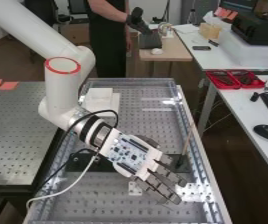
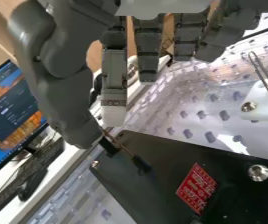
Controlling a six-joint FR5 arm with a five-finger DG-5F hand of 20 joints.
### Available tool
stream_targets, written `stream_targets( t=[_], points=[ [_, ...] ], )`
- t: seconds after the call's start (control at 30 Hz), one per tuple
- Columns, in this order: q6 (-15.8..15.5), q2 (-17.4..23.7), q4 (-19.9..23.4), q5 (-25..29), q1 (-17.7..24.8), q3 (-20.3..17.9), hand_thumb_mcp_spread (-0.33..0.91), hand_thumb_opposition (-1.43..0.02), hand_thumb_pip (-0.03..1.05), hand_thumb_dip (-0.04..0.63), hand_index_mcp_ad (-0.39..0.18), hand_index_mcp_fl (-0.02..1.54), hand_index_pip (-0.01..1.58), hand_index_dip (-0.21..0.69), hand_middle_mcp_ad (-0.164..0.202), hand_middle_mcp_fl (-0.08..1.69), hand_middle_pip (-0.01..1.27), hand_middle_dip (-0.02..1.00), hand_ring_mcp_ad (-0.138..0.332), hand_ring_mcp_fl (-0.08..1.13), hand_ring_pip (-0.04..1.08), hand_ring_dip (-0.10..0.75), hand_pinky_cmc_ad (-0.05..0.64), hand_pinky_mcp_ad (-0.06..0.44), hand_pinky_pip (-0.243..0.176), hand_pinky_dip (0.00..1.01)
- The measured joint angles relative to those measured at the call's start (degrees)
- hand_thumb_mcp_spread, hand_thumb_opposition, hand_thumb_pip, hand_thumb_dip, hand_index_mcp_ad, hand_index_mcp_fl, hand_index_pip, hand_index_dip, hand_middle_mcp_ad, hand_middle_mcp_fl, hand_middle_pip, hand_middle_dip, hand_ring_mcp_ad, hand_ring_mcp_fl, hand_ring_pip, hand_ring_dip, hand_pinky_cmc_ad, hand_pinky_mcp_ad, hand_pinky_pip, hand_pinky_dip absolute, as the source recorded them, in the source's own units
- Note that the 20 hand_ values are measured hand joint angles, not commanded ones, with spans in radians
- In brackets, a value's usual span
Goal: Grab the drill bit and place it in the clear container
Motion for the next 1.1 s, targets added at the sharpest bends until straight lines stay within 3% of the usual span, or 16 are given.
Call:
stream_targets(
  t=[1.1],
  points=[
    [-2.7, 0.26, -0.02, 0.03, 0.59, 0.01, 0.5, -0.86, 0.57, 0.321, -0.038, 0.34, 1.3, 0.461, 0.093, 0.21, 0.13, 0.24, 0.182, 0.03, 0.07, 0.038, 0.257, 0.136, -0.061, 0.14]
  ],
)
